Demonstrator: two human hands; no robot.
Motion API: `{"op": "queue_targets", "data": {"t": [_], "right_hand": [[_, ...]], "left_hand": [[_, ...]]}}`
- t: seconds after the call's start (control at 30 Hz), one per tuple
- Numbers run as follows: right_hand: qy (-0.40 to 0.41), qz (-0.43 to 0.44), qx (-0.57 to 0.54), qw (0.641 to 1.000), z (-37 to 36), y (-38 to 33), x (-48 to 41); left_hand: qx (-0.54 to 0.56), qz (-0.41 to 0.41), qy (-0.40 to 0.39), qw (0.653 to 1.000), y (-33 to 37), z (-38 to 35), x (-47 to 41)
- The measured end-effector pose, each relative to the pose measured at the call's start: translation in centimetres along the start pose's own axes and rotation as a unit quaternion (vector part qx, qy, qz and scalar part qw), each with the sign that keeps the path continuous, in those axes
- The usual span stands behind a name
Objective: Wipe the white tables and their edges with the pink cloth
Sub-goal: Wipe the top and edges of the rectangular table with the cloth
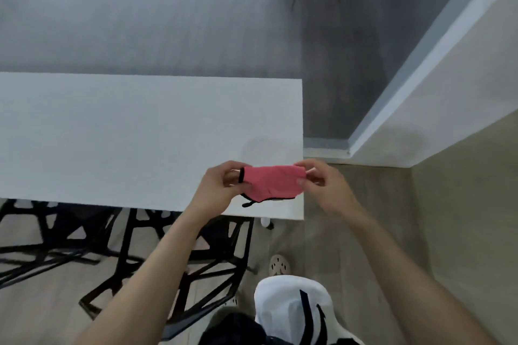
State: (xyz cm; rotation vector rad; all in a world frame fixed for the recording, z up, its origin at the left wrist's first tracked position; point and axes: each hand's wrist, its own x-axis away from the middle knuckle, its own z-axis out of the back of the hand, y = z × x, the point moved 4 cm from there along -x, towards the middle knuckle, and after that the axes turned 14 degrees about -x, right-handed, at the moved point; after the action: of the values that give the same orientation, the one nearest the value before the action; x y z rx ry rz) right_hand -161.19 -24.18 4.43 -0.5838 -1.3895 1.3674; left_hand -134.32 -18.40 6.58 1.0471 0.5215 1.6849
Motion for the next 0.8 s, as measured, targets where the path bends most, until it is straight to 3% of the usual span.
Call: {"op": "queue_targets", "data": {"t": [0.1,0.23,0.3,0.4,0.5,0.63,0.8], "right_hand": [[-0.11,0.009,0.039,0.993,-2.1,-3.5,-0.5],[-0.126,0.07,0.013,0.989,-5.3,-7.5,-1.3],[-0.171,0.07,-0.01,0.983,-6.7,-9.5,-0.8],[-0.249,0.069,0.045,0.965,-9.1,-11.6,0.4],[-0.218,0.148,0.155,0.952,-10.1,-13.3,1.6],[-0.189,0.218,0.348,0.892,-10.6,-15.0,6.1],[-0.223,0.203,0.316,0.899,-8.5,-14.7,11.7]], "left_hand": [[0.012,-0.01,0.042,0.999,0.5,2.3,2.0],[0.074,-0.002,0.083,0.994,0.6,5.0,5.1],[0.092,0.002,0.1,0.991,-0.1,6.3,6.8],[0.104,-0.007,0.109,0.988,-1.1,7.5,9.7],[0.124,-0.024,0.093,0.988,-1.8,7.8,12.6],[0.124,-0.055,0.033,0.99,-2.9,6.0,15.3],[0.085,-0.094,0.025,0.992,-0.9,2.8,15.7]]}}
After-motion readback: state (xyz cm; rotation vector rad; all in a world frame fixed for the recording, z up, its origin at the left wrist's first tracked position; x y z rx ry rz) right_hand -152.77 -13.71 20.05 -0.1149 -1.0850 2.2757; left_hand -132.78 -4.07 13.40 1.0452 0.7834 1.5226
